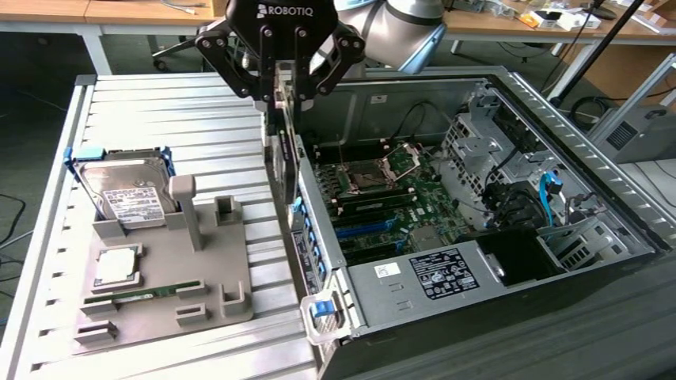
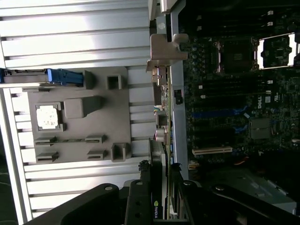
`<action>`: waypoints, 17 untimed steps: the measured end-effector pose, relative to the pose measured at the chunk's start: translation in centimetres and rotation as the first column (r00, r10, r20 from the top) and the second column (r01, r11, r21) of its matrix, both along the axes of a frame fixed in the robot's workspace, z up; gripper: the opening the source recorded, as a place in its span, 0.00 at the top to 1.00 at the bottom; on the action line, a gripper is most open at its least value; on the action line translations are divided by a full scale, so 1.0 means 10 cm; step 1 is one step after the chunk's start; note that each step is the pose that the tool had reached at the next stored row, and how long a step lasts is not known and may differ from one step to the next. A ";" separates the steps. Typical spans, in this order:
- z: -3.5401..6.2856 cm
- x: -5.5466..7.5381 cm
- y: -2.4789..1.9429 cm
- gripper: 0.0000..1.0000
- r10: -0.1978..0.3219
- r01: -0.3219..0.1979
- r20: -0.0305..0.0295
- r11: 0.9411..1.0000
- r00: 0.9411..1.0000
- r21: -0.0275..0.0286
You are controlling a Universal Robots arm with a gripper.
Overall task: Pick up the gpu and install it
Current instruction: 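Pick up the gpu and move the gpu toward the slot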
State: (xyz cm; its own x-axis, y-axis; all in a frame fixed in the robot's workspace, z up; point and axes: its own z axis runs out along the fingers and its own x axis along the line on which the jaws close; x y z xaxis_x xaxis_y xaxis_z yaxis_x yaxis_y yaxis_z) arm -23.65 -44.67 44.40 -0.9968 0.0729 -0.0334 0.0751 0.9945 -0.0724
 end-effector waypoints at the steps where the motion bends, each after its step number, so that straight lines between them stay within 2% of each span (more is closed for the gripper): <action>1: 0.000 0.01 0.000 0.73 0.000 0.000 0.000 1.000 1.000 0.000; 17: 0.000 0.08 0.000 0.73 0.000 0.000 0.000 1.000 1.000 0.000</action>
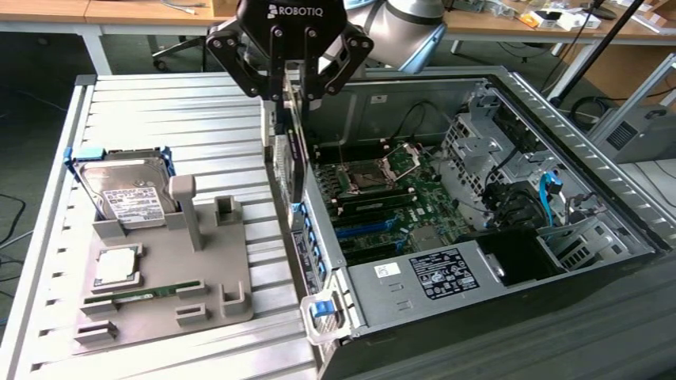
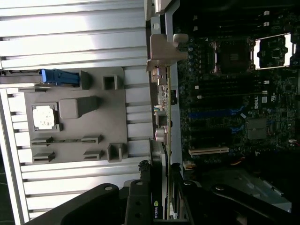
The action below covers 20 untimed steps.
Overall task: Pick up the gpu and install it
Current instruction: 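Pick up the gpu and move the gpu toward the slot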
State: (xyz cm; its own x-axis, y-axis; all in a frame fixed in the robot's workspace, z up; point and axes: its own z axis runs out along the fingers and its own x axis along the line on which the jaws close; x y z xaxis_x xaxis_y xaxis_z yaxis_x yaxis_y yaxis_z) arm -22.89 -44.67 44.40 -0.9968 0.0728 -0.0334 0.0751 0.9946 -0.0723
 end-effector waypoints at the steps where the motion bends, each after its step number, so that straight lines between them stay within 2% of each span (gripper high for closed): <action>1: 0.000 0.00 0.000 0.73 0.000 0.000 0.000 1.000 1.000 0.000; 20: 0.001 0.08 0.000 0.73 0.000 0.000 0.000 1.000 1.000 0.000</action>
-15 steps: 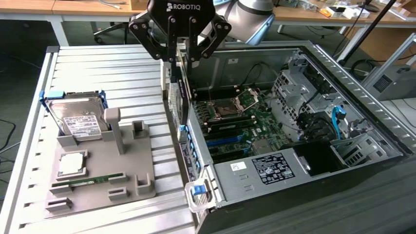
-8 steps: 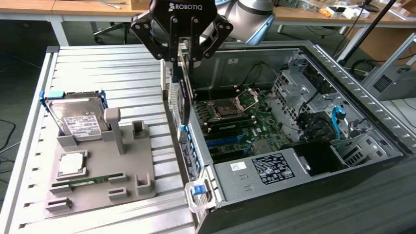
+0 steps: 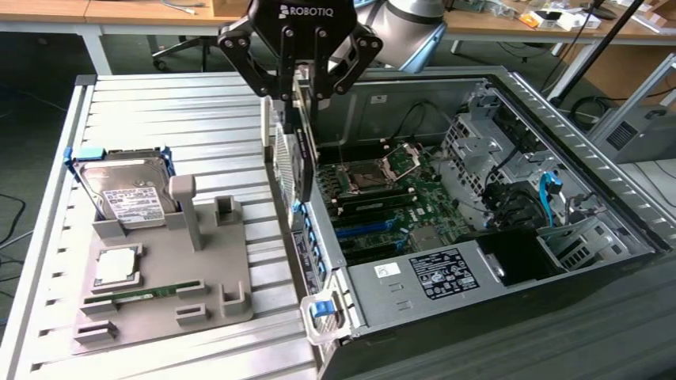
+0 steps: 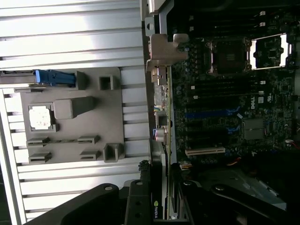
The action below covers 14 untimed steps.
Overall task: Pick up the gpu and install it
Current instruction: 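Pick up the gpu and move the gpu toward the slot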
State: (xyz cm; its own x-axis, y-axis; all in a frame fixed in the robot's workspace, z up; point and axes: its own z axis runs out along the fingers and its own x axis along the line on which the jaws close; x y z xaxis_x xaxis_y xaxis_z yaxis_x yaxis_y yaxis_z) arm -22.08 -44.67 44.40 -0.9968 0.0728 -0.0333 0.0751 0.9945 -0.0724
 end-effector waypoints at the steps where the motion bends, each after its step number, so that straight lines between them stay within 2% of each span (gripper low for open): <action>1: 0.000 0.00 0.000 0.73 0.000 0.000 0.000 1.000 1.000 0.000; 14: 0.000 0.08 0.000 0.73 0.000 0.000 0.000 1.000 1.000 0.000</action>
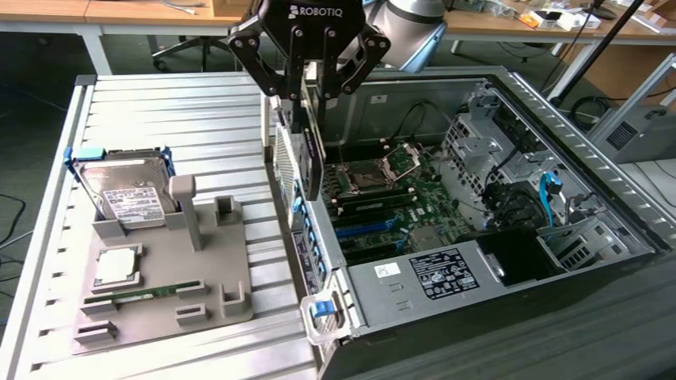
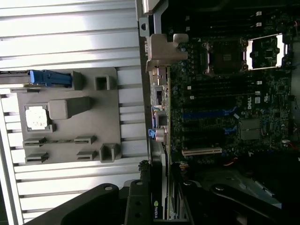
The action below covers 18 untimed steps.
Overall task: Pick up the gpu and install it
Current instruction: 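Pick up the gpu and move the gpu toward the slot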
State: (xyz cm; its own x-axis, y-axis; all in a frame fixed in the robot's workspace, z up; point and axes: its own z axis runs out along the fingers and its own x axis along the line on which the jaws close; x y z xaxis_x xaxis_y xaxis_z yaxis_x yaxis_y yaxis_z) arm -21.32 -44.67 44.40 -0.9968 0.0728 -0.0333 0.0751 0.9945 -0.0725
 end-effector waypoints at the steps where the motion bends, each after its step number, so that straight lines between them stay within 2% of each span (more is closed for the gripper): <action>1: 0.000 0.01 0.000 0.73 0.000 0.000 0.000 1.000 1.000 0.000; 18: 0.000 0.11 0.000 0.73 0.000 0.000 0.000 1.000 1.000 0.000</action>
State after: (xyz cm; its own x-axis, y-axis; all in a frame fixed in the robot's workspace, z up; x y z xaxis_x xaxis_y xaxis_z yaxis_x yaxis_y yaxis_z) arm -20.17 -44.67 44.40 -0.9968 0.0729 -0.0334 0.0751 0.9945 -0.0725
